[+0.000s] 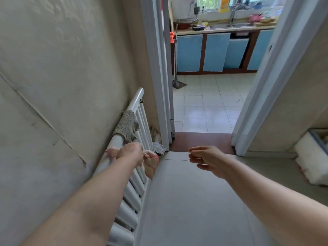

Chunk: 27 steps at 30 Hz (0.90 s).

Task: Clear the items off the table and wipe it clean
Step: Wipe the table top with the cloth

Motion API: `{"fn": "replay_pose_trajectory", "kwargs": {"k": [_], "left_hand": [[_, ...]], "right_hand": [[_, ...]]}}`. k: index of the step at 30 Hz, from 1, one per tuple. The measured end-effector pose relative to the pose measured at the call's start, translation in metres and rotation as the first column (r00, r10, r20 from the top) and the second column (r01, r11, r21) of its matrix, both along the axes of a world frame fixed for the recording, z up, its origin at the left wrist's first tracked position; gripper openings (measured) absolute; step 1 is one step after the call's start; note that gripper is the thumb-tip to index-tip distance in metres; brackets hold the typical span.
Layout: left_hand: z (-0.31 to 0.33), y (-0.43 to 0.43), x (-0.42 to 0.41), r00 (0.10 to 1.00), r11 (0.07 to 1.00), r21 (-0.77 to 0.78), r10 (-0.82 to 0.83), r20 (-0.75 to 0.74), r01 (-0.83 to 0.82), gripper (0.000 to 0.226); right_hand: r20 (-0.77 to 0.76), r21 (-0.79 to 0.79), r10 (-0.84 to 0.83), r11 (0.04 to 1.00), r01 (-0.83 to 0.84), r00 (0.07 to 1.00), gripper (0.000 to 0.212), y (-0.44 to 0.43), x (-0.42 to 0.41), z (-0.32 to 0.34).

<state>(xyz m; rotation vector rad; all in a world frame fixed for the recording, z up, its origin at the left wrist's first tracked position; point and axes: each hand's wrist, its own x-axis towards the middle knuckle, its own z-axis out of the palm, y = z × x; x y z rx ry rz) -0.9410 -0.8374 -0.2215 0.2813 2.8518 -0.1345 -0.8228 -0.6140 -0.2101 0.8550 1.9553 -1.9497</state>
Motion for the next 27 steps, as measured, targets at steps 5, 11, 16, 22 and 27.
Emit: {"fn": "replay_pose_trajectory", "kwargs": {"k": [5, 11, 16, 22, 27], "left_hand": [[-0.004, 0.101, 0.013, 0.963, 0.924, 0.37, -0.179, 0.202, 0.094, 0.014], [0.009, 0.24, 0.064, 0.809, 0.723, 0.671, -0.489, 0.325, 0.168, 0.007], [0.029, 0.342, 0.154, 0.594, 0.563, 0.761, -0.747, 0.299, 0.324, 0.004], [0.049, 0.419, 0.289, 0.345, 0.362, 0.715, -0.921, 0.178, 0.597, 0.02], [0.061, 0.451, 0.389, 0.29, 0.299, 0.691, -0.948, 0.134, 0.658, 0.027]], "right_hand": [[-0.005, 0.021, -0.19, 0.982, 0.19, 0.982, 0.016, 0.059, 0.04, -0.002], [-0.032, 0.155, -0.477, 0.866, 0.476, 0.878, 0.022, 0.131, 0.123, 0.003], [-0.104, 0.22, -0.686, 0.691, 0.689, 0.721, 0.043, 0.172, 0.218, 0.02], [-0.192, 0.252, -0.878, 0.387, 0.887, 0.438, 0.013, 0.195, 0.349, 0.029], [-0.204, 0.28, -0.946, 0.19, 0.941, 0.252, 0.011, 0.209, 0.452, 0.03]]}}
